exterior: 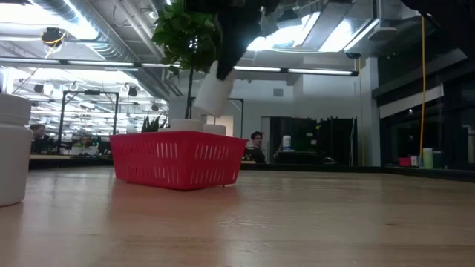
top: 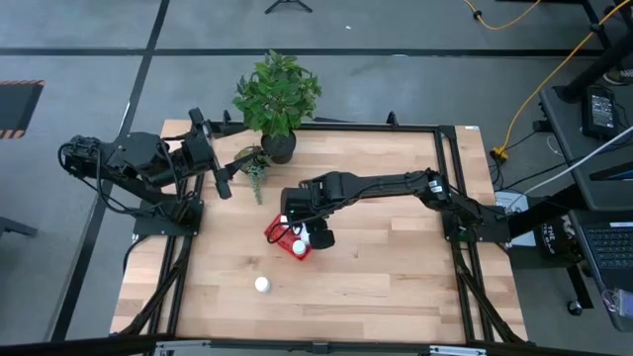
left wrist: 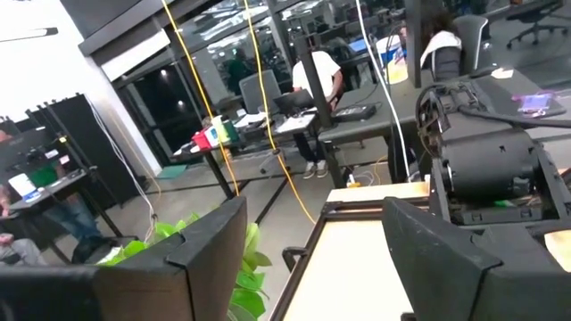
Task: Pick and place pill bottles into a basket
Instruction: Adjust the white pill bottle into the bin
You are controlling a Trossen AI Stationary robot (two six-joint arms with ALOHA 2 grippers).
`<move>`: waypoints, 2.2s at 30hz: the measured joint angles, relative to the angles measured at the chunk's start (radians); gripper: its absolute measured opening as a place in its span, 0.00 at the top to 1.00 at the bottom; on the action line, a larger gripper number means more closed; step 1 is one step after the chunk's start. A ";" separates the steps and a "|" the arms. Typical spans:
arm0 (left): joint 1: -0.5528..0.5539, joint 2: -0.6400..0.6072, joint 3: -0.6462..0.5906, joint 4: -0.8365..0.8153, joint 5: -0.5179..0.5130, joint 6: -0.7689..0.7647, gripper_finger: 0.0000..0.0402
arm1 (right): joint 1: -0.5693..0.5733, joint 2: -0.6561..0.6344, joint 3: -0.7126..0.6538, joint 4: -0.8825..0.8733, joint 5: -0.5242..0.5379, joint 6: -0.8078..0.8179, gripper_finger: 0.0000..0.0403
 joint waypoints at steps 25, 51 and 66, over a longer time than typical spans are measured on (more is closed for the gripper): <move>0.000 0.002 0.000 -0.051 0.042 -0.036 0.36 | 0.020 0.000 0.001 -0.146 0.039 0.052 0.62; 0.000 0.003 0.000 -0.051 0.042 -0.036 0.36 | 0.002 0.054 0.001 -0.074 -0.008 -0.054 0.62; 0.000 0.003 0.000 -0.050 0.042 -0.037 0.36 | -0.045 0.054 0.001 -0.057 -0.008 -0.087 0.62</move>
